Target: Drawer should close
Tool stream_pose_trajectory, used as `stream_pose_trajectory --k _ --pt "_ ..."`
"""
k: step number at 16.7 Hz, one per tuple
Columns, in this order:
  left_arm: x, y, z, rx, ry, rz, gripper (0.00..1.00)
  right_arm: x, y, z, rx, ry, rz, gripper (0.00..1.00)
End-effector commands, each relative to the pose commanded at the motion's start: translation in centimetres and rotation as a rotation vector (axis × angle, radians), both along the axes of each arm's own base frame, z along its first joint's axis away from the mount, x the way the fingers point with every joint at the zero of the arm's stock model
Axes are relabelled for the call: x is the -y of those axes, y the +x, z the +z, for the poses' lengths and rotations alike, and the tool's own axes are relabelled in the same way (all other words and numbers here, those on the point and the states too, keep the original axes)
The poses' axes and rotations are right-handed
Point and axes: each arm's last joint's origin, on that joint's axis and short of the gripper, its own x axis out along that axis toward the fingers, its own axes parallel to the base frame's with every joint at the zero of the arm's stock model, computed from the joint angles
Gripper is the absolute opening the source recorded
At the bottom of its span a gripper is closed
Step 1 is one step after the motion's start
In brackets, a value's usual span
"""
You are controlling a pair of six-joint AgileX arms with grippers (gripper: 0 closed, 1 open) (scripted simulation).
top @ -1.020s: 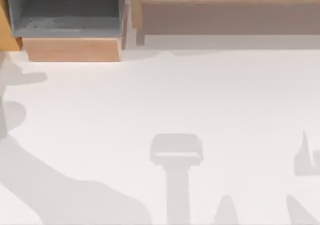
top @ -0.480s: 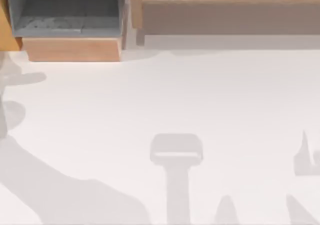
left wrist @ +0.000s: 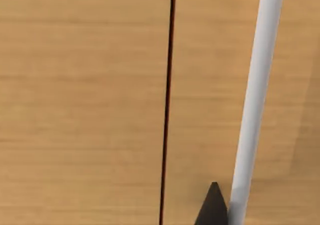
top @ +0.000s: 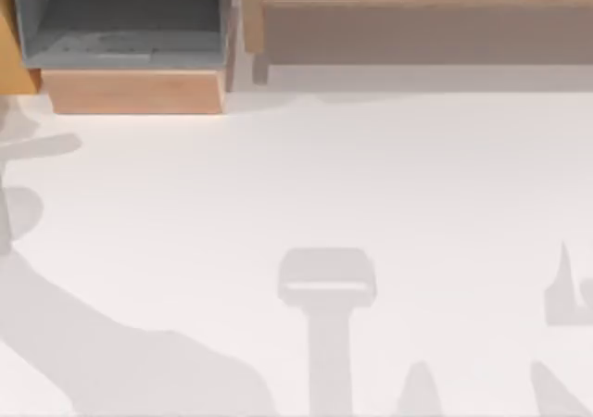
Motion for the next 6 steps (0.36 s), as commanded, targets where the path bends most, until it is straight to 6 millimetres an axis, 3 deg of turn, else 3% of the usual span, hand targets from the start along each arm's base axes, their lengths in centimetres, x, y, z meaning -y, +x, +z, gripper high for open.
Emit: stream_pose_trajectory --k 6 --pt "0.00 0.00 0.00 0.000 0.000 0.000 1.00 0.00 0.00 0.00 0.000 0.000 0.000 1.00"
